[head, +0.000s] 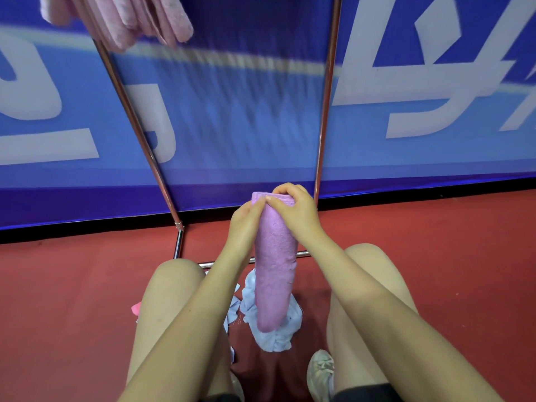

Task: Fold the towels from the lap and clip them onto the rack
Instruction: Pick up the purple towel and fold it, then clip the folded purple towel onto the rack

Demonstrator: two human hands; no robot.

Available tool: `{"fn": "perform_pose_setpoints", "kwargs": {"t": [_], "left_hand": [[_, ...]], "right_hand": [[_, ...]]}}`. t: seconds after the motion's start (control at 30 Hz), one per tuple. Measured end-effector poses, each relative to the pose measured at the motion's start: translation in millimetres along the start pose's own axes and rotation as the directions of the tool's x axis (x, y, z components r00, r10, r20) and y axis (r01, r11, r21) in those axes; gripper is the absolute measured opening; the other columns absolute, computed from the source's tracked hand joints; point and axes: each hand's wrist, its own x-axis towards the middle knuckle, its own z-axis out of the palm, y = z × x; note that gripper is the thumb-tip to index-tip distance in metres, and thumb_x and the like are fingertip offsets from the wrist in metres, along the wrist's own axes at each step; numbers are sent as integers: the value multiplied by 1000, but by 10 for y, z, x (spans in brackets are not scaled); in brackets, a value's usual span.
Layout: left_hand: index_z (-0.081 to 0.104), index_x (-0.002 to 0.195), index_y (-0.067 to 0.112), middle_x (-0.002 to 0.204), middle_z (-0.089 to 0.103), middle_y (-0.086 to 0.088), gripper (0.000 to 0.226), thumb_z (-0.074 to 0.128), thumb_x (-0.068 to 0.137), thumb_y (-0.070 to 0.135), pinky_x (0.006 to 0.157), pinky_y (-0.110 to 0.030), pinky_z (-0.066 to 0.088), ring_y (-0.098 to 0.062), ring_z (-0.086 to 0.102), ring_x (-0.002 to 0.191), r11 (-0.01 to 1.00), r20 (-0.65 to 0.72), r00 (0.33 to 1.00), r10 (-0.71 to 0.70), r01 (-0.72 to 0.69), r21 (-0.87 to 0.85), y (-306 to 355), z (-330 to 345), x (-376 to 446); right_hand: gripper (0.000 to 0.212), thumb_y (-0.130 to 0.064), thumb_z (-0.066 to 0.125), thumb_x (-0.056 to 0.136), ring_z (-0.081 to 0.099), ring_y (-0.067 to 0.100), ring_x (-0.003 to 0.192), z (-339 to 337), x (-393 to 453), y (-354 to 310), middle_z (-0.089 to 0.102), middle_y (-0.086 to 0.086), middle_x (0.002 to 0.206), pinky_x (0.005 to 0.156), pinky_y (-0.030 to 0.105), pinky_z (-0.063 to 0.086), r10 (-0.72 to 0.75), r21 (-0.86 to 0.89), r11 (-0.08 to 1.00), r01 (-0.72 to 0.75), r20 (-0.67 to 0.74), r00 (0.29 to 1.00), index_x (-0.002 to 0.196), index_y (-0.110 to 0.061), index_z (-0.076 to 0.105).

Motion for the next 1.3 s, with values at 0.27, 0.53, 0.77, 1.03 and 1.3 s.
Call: {"fn": "perform_pose_setpoints", "kwargs": {"t": [0.27,0.53,0.77,1.03,1.3], "left_hand": [[68,95,12,95,70,0,28,42,97,23,82,-33,49,-15,62,89,996,-210,973,93,-94,6,31,-122,101],[66,101,13,95,66,2,28,40,101,24,77,-27,46,-9,56,84,974,-259,944,205,-222,-38,102,-283,69],[65,92,17,89,65,7,28,40,102,28,73,-24,45,-4,56,79,962,-300,925,232,-265,-72,116,-436,71],[65,83,21,99,69,-3,21,47,89,30,84,-40,52,-25,65,100,943,-537,841,-67,-122,-308,67,-1025,334],[65,88,11,93,66,-6,32,46,83,36,80,-39,49,-24,61,90,971,-582,812,-54,-94,-221,-107,-1222,345]], "right_hand": [[35,-13,68,84,61,10,91,22,-26,34,64,3,107,82,17,48,117,265,951,-157,162,980,117,-10,54],[37,-8,70,80,61,6,91,117,-213,286,65,-2,105,74,11,49,211,-18,973,-228,455,865,115,-10,59],[23,-13,65,85,55,7,78,261,-408,457,64,5,89,69,13,46,325,-198,946,-257,584,744,100,5,65],[25,-21,63,75,61,13,89,234,-337,390,71,5,99,82,27,45,420,83,828,-554,562,712,98,-13,70],[23,-22,64,88,69,13,84,22,-297,201,74,3,94,76,23,54,375,121,839,-530,577,725,106,-9,69]]}}
